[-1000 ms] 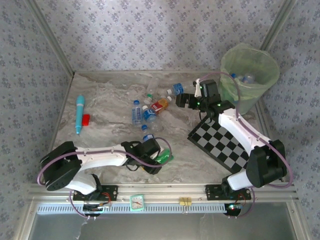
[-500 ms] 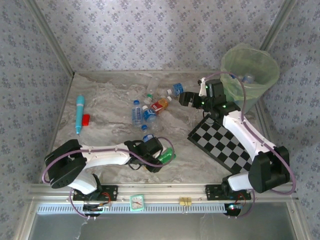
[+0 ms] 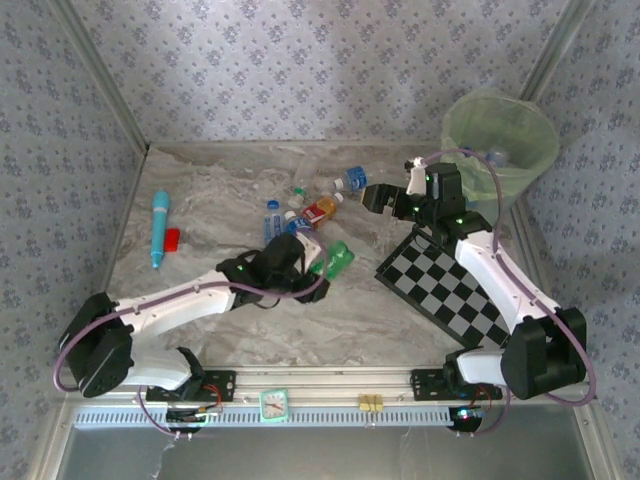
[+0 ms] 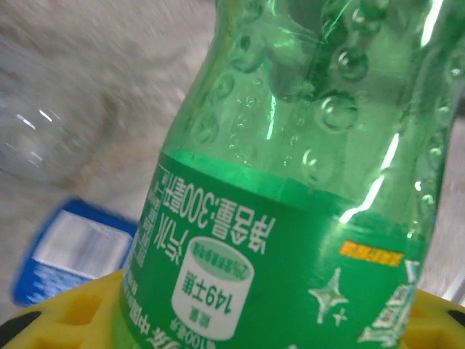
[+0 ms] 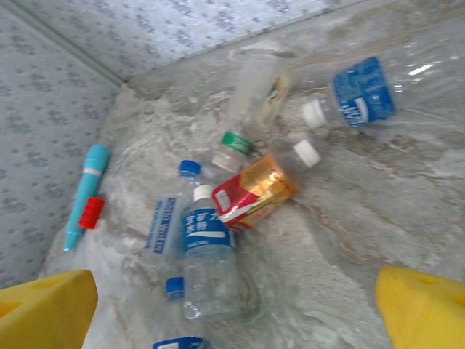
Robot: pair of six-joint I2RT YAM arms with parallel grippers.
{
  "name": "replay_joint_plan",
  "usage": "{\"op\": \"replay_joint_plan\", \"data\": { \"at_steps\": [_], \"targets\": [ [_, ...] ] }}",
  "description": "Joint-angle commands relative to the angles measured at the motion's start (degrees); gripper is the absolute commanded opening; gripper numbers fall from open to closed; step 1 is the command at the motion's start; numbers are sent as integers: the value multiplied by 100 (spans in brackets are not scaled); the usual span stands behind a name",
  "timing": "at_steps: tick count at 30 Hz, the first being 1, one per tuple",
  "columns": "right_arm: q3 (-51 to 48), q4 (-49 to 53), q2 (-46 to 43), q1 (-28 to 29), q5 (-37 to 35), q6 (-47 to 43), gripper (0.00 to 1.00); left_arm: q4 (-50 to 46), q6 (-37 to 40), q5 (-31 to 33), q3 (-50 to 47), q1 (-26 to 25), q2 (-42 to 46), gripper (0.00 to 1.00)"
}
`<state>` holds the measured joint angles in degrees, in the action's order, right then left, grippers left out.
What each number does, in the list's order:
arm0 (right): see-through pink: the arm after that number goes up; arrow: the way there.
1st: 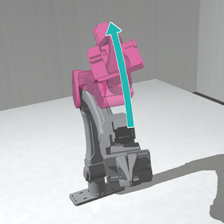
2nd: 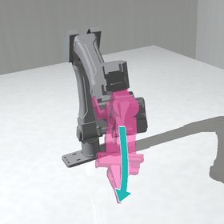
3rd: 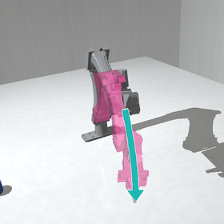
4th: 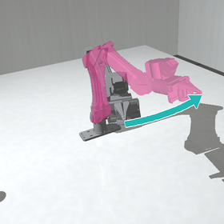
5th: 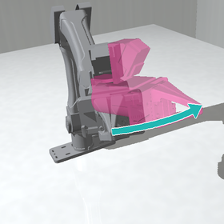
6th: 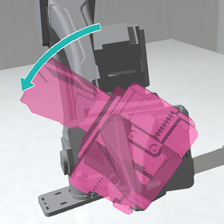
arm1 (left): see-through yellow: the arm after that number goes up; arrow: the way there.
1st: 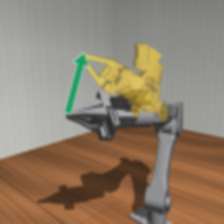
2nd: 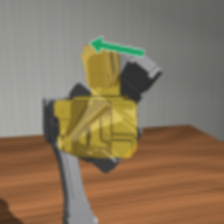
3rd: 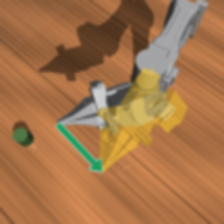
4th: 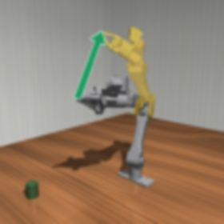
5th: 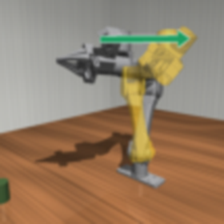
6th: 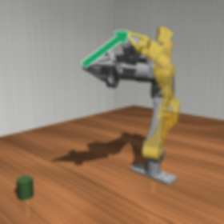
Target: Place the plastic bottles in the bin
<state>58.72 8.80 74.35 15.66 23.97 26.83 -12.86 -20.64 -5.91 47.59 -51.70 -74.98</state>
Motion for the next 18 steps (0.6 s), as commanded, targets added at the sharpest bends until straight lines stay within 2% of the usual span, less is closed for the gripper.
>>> {"op": "replay_joint_plan", "data": {
  "at_steps": [1, 7, 15, 18],
  "targets": [
    [-136, -720, -74, 49, 764, 398, 100, 1060, -433, -255, 160, 277, 53, 46],
    [-350, -1456, 20, 330, 1076, 755, 100, 2608, -1284, -470, -17, 692, -231, 47],
    [-675, -2709, 274, 546, 1450, 1431, 100, 3302, -1654, -688, 126, 830, -556, 47],
    [-625, -2816, 452, 604, 1511, 1470, 98, 3434, -1749, -800, 171, 833, -651, 48]
  ]
}}
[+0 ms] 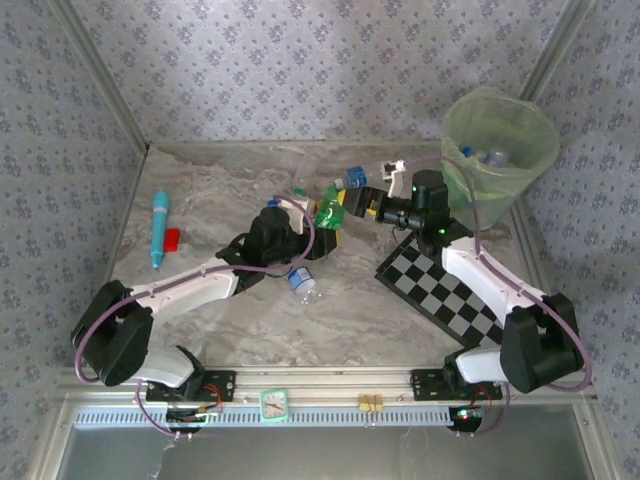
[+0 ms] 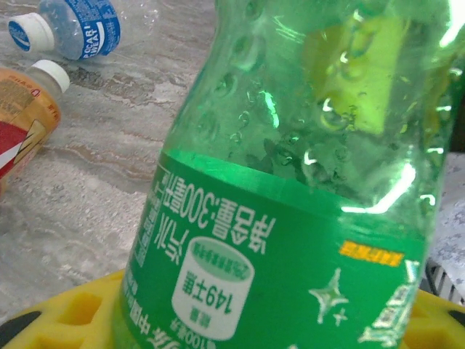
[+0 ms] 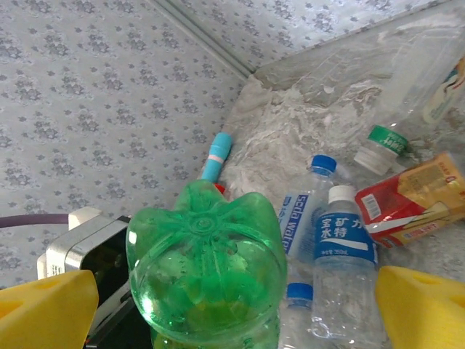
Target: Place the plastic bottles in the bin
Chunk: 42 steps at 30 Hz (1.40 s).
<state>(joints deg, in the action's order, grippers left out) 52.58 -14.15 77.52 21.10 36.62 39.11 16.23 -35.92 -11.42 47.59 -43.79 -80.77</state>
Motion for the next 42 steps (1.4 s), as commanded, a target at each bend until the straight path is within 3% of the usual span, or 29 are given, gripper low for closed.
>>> {"op": "replay_joint_plan", "data": {
  "at_steps": [1, 15, 20, 24, 28, 34, 42],
  "targets": [
    [7, -523, 185, 68, 257, 251, 97, 574, -254, -270, 162, 42, -79, 48],
    [219, -1028, 816, 288, 508, 449, 77, 708, -337, -570, 289, 37, -236, 49],
    [253, -1006, 896, 272, 429, 357, 61, 654, -328, -633, 303, 49, -243, 50],
    [347, -812, 934, 252, 383, 168, 52, 601, -337, -575, 277, 77, -178, 66],
    [599, -209, 902, 202, 193, -255, 49, 514, -345, -463, 235, 154, -74, 84],
    [1407, 1673, 572, -71, -598, -1417, 48, 445, -346, -230, 85, 443, 215, 100],
    [2860, 3482, 213, -966, -1508, -2334, 47, 150, -352, 200, -53, 941, 448, 100]
  ]
}}
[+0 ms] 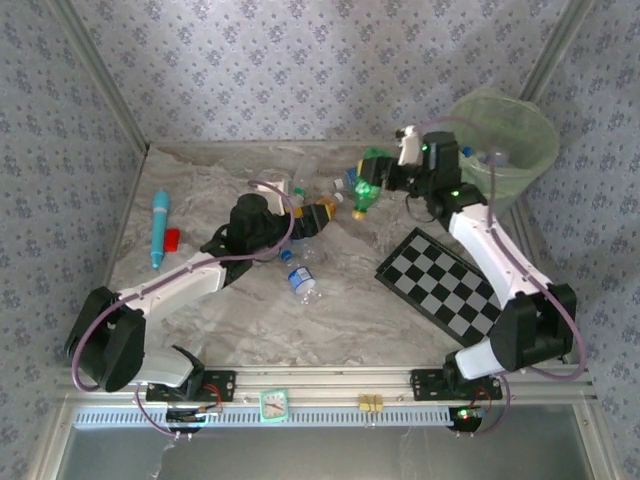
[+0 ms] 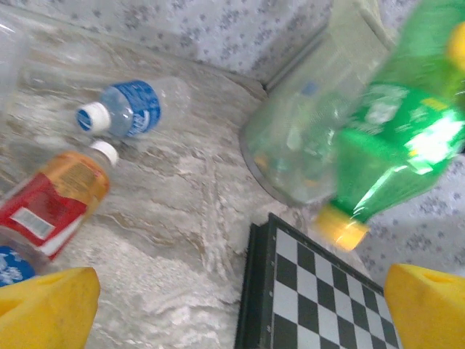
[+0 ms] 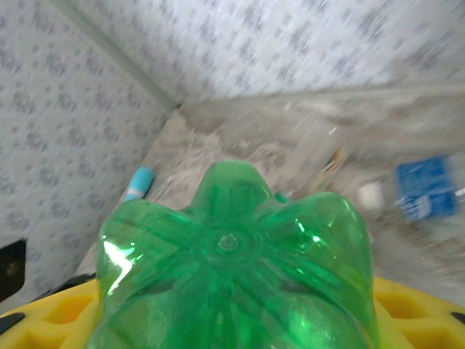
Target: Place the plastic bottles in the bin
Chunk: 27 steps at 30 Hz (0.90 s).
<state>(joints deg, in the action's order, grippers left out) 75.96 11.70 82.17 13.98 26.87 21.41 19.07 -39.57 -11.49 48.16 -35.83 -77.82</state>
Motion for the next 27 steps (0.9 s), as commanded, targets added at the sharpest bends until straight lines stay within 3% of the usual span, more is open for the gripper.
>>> {"op": "replay_joint_plan", "data": {
  "at_steps": [1, 6, 11, 15, 20, 27],
  "targets": [
    [698, 1139, -252, -404, -705, -658, 47, -208, -13, 240, -105, 209, 162, 100],
    [1386, 1306, -251, -1230, -1303, -651, 46, -776, -255, 700, -114, 448, 154, 100],
    [1407, 276, -216, -1964, -2004, -190, 45, -985, -715, 911, -245, 666, 59, 100],
    [1219, -492, -65, -2307, -2381, 263, 45, -958, -792, 885, -272, 683, 12, 100],
    [1150, -1177, 257, -2726, -2129, 1128, 44, -925, -748, 889, -341, 684, 48, 100],
    [1237, -1412, 758, -2760, -2642, 1206, 44, -893, -696, 886, -405, 683, -5, 100]
  ]
}}
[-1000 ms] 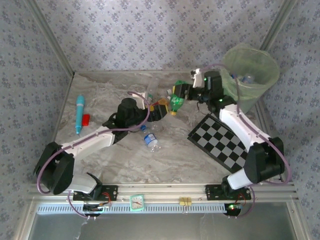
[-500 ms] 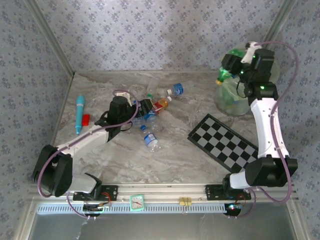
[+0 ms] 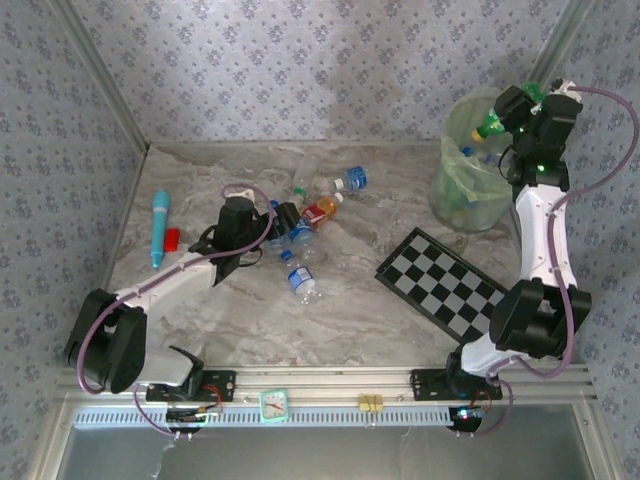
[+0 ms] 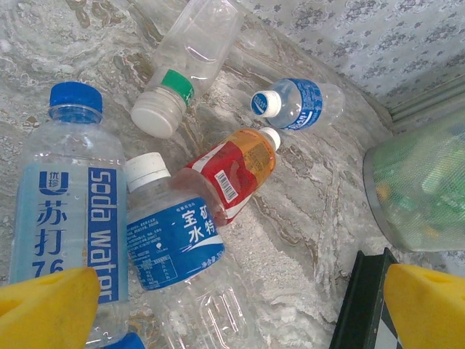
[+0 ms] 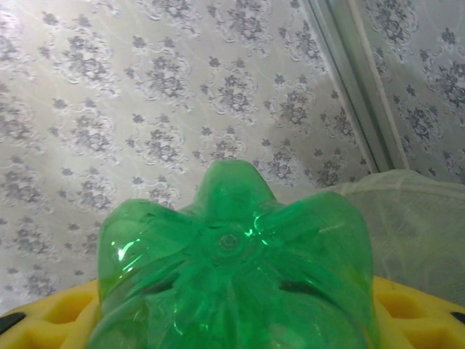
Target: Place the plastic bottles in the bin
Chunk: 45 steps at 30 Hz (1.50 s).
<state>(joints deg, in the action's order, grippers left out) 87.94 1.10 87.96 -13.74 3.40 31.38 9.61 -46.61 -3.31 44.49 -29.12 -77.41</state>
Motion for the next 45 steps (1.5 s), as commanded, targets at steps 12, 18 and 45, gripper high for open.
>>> {"op": "replay_joint_plan", "data": {
  "at_steps": [12, 18, 45],
  "targets": [
    [1400, 790, 1816, 176, -15, 671, 46, -188, 276, 44, 138, 12, -52, 100],
    [1607, 1140, 1947, 141, -151, 731, 68, -328, 327, 120, 89, 13, -9, 100],
    [-609, 1188, -953, 1125, -1100, -955, 100, -1534, 838, 102, 312, -843, -120, 100]
  ]
}}
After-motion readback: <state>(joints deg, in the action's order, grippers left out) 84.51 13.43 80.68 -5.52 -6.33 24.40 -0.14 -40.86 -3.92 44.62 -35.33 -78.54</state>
